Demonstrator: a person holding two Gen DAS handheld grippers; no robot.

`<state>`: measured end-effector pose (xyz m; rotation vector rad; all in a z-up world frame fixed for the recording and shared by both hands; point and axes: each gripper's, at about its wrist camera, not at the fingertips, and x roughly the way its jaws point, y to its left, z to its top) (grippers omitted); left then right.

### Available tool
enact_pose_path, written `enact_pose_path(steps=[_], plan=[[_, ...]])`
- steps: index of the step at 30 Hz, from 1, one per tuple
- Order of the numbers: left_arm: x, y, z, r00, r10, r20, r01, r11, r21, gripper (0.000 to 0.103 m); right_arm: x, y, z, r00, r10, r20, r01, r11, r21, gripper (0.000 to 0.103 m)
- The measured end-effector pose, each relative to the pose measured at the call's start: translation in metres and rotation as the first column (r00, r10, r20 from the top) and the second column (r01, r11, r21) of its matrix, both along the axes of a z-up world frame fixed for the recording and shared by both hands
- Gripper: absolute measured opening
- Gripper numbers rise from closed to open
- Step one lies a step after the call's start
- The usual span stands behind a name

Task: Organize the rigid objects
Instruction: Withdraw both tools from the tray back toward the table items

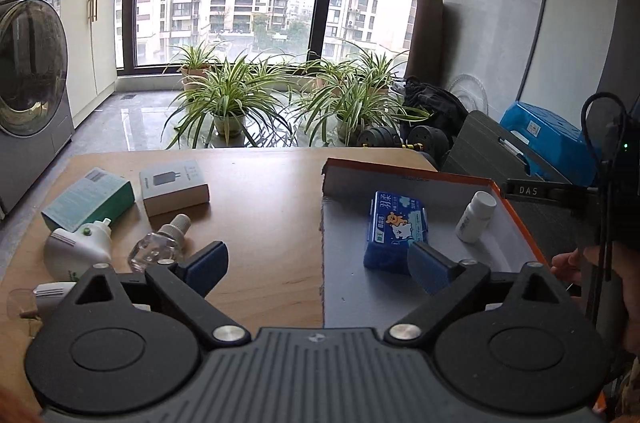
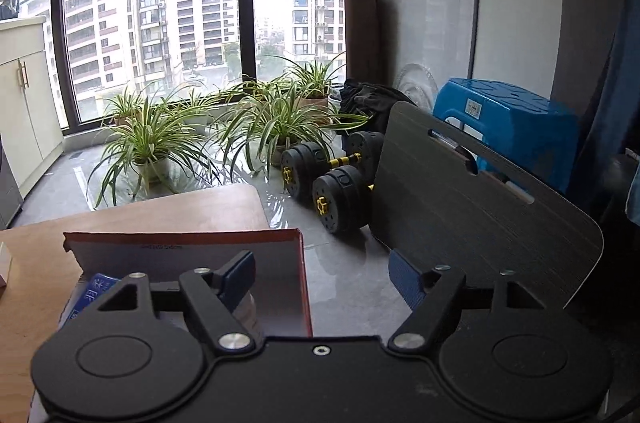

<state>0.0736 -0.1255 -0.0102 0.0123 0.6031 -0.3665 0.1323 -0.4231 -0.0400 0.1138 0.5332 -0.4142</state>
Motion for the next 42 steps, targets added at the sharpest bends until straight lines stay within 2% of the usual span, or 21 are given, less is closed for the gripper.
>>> enact_pose_path(steps=[4,7,11,13,15,17,20,24,28,33,36,39,42], plan=[[-0.021,0.029,0.007,0.999,0.051,0.006,-0.051,0.999,0.006,0.100,0.010,0.012,0.000,0.999,0.045,0.025,-0.043,0.996,-0.079,0.087],[-0.039,0.055,0.017,0.994,0.104,0.016,-0.104,0.994,-0.030,0.101,0.016,0.014,0.003,0.992,0.099,0.082,-0.096,0.995,-0.039,0.087],[-0.062,0.078,0.028,0.984,0.173,0.050,-0.171,0.984,-0.041,0.103,0.029,0.021,0.004,0.972,0.203,0.121,-0.202,0.979,-0.018,0.087],[-0.069,0.087,0.031,0.975,0.212,0.061,-0.211,0.977,-0.028,0.103,0.032,0.030,0.007,0.960,0.251,0.122,-0.246,0.968,-0.057,0.087],[-0.072,0.097,0.031,0.965,0.253,0.064,-0.252,0.968,-0.013,0.103,0.025,0.049,0.017,0.959,0.257,0.122,-0.234,0.956,-0.180,0.087],[-0.073,0.106,0.029,0.958,0.281,0.053,-0.280,0.960,-0.009,0.103,0.010,0.064,0.030,0.944,0.290,0.155,-0.253,0.941,-0.224,0.087],[-0.072,0.115,0.022,0.948,0.317,0.025,-0.317,0.948,-0.006,0.103,-0.014,0.085,0.046,0.920,0.361,0.151,-0.337,0.927,-0.162,0.091],[-0.074,0.128,0.010,0.947,0.320,-0.020,-0.320,0.947,-0.010,0.103,-0.047,0.118,0.049,0.902,0.427,0.068,-0.425,0.904,-0.044,0.091],[-0.079,0.143,-0.002,0.943,0.328,-0.057,-0.330,0.944,-0.017,0.103,-0.083,0.162,0.040,0.868,0.496,0.015,-0.496,0.868,-0.024,0.093],[-0.076,0.153,-0.010,0.942,0.326,-0.076,-0.329,0.944,-0.025,0.103,-0.108,0.208,0.029,0.812,0.582,-0.042,-0.581,0.813,0.025,0.096],[-0.065,0.154,-0.010,0.946,0.319,-0.052,-0.320,0.947,-0.010,0.103,-0.114,0.224,0.027,0.799,0.599,-0.054,-0.596,0.801,0.059,0.096],[-0.049,0.154,-0.013,0.948,0.314,-0.044,-0.314,0.949,0.013,0.103,-0.120,0.236,0.025,0.785,0.616,-0.065,-0.614,0.787,0.054,0.096],[-0.031,0.157,-0.017,0.946,0.318,-0.066,-0.319,0.948,0.004,0.103,-0.122,0.243,0.023,0.780,0.621,-0.081,-0.618,0.784,0.057,0.096]])
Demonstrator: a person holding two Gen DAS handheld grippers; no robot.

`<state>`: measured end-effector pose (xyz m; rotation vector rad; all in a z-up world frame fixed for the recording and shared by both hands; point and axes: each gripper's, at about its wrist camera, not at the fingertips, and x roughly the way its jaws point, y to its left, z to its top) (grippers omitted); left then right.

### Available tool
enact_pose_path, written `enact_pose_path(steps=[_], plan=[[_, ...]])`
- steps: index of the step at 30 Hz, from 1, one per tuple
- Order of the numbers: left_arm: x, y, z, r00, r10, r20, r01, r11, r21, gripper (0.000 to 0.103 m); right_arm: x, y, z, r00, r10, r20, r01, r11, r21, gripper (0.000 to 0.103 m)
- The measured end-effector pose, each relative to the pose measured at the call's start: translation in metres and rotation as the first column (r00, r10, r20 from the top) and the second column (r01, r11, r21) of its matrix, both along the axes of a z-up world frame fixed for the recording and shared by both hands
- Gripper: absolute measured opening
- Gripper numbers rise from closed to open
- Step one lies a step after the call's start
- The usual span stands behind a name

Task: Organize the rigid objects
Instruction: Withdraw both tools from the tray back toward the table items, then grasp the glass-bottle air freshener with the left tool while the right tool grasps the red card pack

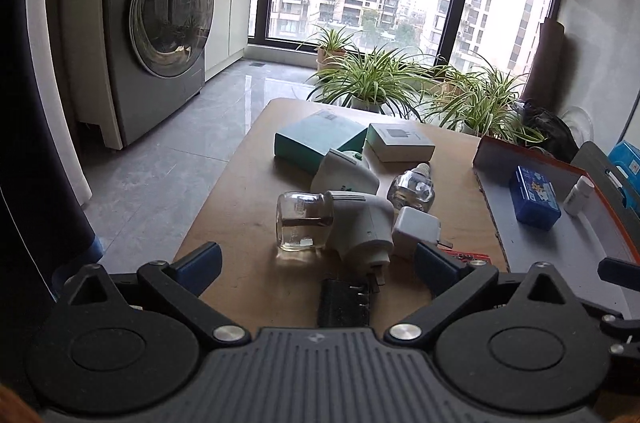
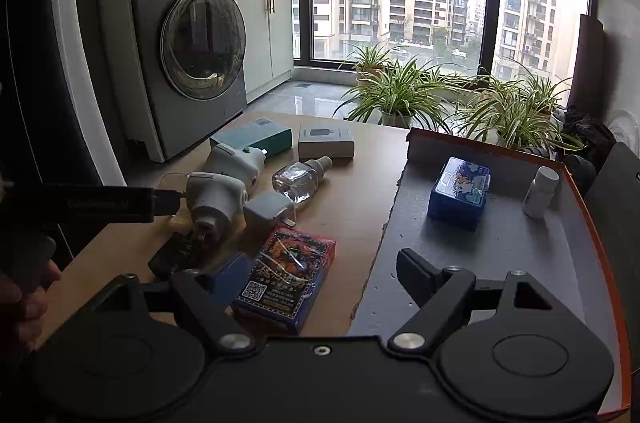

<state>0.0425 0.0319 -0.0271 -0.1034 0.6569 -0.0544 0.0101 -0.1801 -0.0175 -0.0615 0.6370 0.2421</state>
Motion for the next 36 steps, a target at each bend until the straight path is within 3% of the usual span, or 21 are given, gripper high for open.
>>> enact_pose_path(steps=[11,15,26,36], plan=[[0.059,-0.007,-0.022,0.994,-0.035,-0.104,0.037,0.999,0.022,0.103,0.012,0.003,-0.012,0.999,-0.012,-0.050,0.013,1.000,0.012,0.096],[0.070,-0.008,-0.030,0.990,-0.054,-0.133,0.054,0.999,-0.007,0.103,0.018,0.005,-0.017,0.998,-0.011,-0.067,0.012,1.000,0.013,0.096],[0.060,0.003,-0.032,0.994,-0.096,-0.047,0.094,0.994,-0.055,0.102,0.024,0.013,-0.026,0.995,0.008,-0.097,-0.007,1.000,0.009,0.096],[0.040,0.031,-0.015,0.999,-0.049,0.007,0.049,0.994,-0.100,0.102,0.028,0.021,-0.029,0.992,0.024,-0.121,-0.023,1.000,0.015,0.096]])
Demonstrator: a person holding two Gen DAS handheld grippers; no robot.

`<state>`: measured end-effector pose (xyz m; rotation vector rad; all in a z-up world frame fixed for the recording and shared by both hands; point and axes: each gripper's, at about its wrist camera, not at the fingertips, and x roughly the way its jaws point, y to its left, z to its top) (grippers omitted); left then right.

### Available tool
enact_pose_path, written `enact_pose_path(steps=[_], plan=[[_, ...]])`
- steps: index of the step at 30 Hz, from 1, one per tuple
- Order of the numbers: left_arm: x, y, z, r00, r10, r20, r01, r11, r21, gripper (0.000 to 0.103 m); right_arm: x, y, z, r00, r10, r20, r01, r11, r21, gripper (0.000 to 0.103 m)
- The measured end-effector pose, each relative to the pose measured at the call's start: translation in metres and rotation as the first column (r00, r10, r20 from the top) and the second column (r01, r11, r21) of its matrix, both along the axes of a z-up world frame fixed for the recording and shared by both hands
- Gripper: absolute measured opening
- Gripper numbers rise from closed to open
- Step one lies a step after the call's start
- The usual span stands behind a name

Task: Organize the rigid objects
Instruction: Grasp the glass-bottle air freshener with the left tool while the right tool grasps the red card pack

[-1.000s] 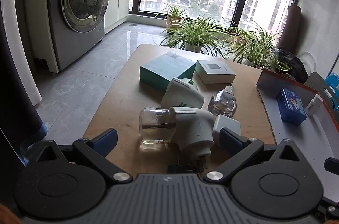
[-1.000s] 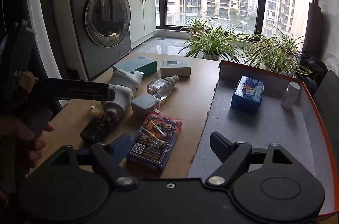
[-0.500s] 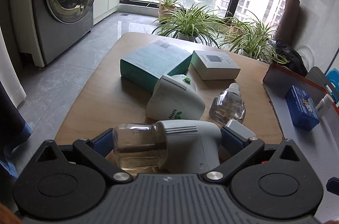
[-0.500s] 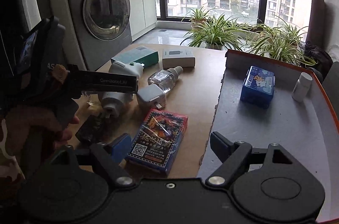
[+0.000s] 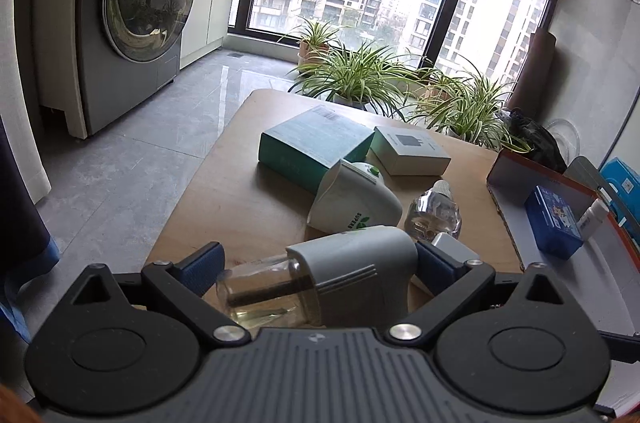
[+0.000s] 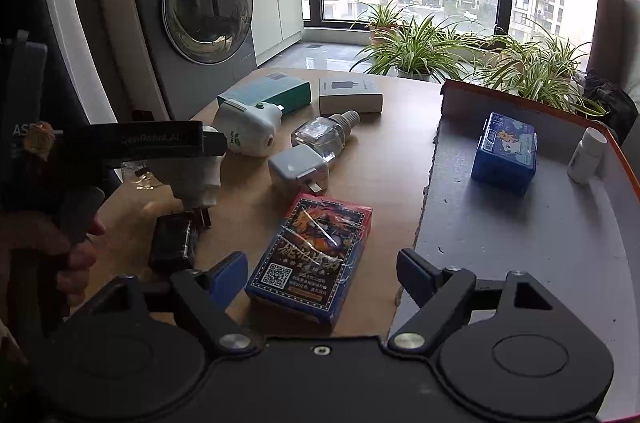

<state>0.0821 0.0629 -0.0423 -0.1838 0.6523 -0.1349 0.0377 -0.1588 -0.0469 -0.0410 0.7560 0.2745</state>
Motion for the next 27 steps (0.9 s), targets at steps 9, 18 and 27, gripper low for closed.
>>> enact_pose_path(steps=[9,18,27], plan=[[0.003,0.007,0.000,1.000,-0.002,-0.026,0.002,1.000,-0.019,0.071,0.005,0.008,-0.004,0.999,0.007,-0.039,-0.006,1.000,0.020,0.096],[0.006,0.018,-0.016,0.995,-0.019,-0.093,0.012,0.997,-0.073,0.099,0.001,0.007,-0.002,0.999,0.011,-0.032,-0.011,1.000,0.013,0.096],[0.003,0.015,-0.018,0.991,-0.086,-0.097,0.079,0.994,-0.079,0.103,0.002,0.005,-0.002,0.999,0.009,-0.039,-0.008,1.000,0.023,0.096]])
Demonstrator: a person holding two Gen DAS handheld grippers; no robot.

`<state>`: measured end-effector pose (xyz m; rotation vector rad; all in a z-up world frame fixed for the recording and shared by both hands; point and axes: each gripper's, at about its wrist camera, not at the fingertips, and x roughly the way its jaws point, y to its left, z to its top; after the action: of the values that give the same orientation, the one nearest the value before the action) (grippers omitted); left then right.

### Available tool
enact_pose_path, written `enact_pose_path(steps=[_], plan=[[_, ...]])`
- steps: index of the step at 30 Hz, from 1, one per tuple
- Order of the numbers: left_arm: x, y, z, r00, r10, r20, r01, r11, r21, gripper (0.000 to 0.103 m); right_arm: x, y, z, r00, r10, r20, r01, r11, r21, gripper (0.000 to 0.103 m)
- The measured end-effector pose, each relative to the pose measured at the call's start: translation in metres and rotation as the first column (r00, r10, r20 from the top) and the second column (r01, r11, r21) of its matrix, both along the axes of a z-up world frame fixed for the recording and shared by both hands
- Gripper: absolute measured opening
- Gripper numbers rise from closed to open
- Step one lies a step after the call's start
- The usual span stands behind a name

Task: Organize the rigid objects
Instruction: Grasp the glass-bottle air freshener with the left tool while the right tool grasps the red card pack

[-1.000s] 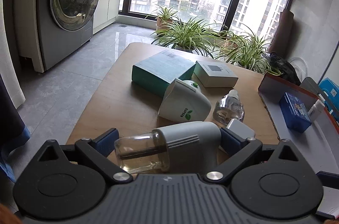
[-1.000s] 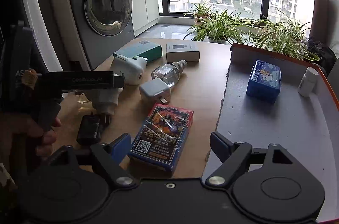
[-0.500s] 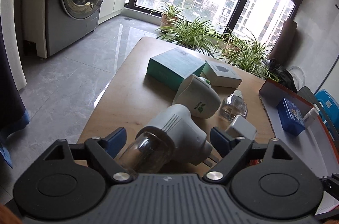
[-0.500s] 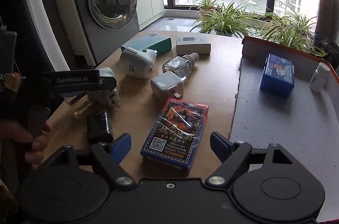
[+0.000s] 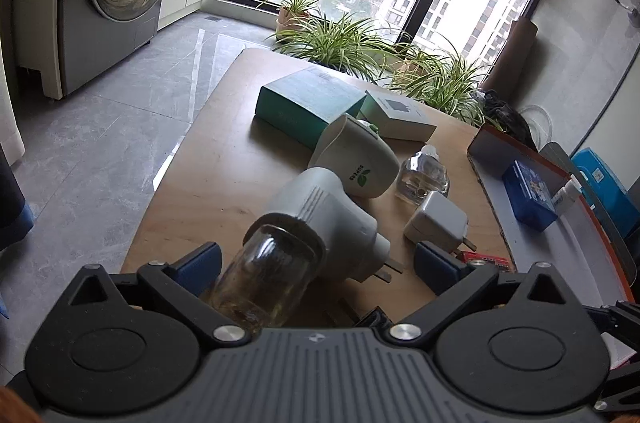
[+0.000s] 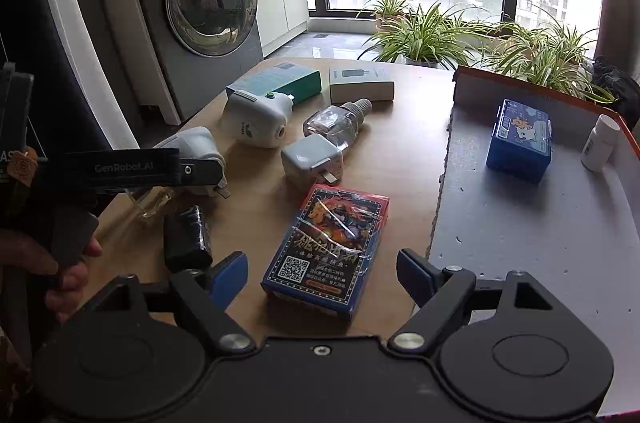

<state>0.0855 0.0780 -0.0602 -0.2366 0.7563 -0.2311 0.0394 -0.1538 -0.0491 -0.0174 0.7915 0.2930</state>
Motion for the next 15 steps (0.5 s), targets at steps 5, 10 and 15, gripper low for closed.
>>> enact_pose_path(steps=[5,10,15], plan=[[-0.001,0.007,0.001,1.000,-0.001,-0.015,0.001,1.000,-0.004,0.103,-0.001,-0.003,0.003,1.000,-0.003,0.007,0.003,1.000,0.004,0.096],[0.002,-0.004,-0.002,0.999,-0.035,0.014,0.034,0.996,0.083,0.103,0.002,-0.001,-0.001,1.000,-0.008,-0.012,0.008,1.000,0.016,0.096],[0.006,-0.023,-0.007,0.993,-0.109,0.038,0.099,0.973,0.209,0.103,0.001,0.003,-0.003,1.000,0.009,-0.016,-0.009,1.000,0.002,0.096]])
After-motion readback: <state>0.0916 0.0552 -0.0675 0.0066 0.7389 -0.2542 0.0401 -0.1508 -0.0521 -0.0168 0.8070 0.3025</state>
